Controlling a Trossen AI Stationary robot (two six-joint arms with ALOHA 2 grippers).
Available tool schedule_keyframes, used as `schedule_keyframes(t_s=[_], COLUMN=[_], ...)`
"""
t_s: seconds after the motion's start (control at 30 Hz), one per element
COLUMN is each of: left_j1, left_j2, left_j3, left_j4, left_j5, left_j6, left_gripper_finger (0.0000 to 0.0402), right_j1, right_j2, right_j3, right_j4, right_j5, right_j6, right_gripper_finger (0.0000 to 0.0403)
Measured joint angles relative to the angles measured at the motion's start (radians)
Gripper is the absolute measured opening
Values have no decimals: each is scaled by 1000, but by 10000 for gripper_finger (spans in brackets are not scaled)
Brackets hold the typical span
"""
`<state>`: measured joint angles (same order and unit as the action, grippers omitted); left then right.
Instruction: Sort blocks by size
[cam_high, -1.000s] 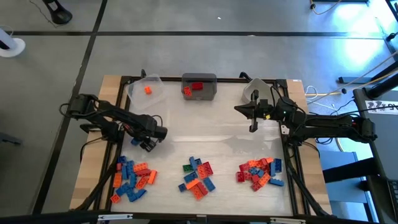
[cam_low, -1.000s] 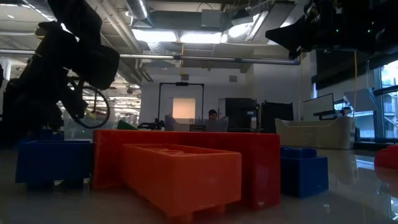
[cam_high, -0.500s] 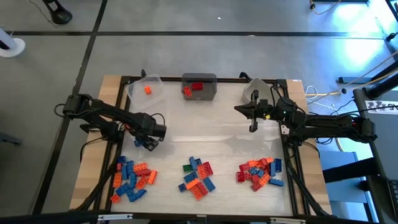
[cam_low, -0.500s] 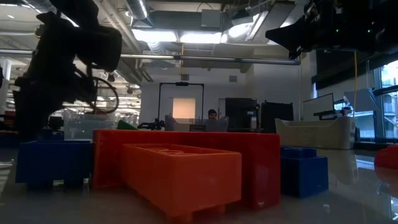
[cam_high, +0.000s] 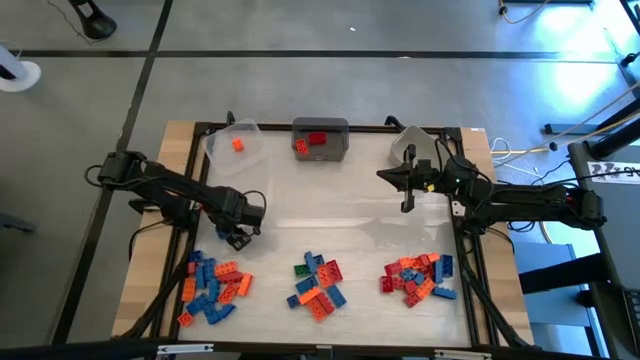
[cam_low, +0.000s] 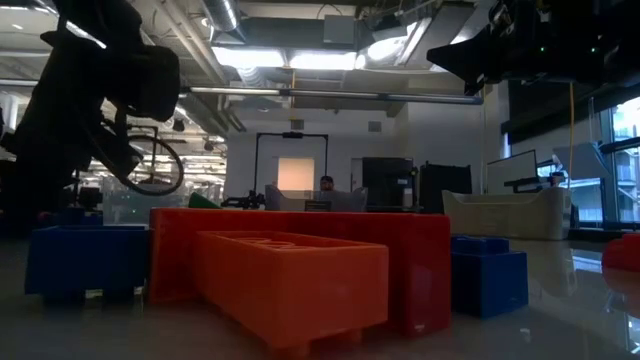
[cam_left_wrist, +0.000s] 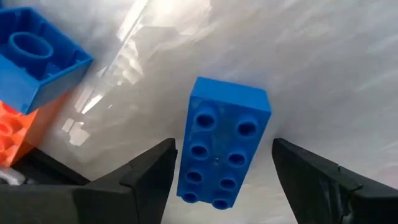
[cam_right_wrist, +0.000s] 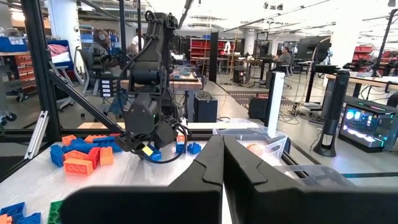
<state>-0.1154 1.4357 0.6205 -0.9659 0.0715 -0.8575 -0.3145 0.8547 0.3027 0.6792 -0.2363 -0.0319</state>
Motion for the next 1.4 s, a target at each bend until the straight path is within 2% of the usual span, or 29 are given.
schedule_keyframes(t_s=[0.33,0.5,0.7,0.93,1.2,1.4], left_j1=[0,-1,36,136,276,394], left_j2=[5,8,8,6,5,5], left_j3=[27,93,213,365,396,396], left_j4=[24,51,46,73,400,604], left_j5=[22,14,-93,-203,-228,-229], left_j6=[63,105,178,348,575,673], left_gripper_finger=[123,123,124,125,126,127], right_j1=[0,0,0,0,0,0], right_j2=[0,0,0,0,0,0], right_j3=[0,0,0,0,0,0], right_j4=[0,0,3,3,3,3], right_j5=[0,0,0,0,0,0], right_j6=[0,0,0,0,-3,-3], right_gripper_finger=[5,5,5,5,5,5])
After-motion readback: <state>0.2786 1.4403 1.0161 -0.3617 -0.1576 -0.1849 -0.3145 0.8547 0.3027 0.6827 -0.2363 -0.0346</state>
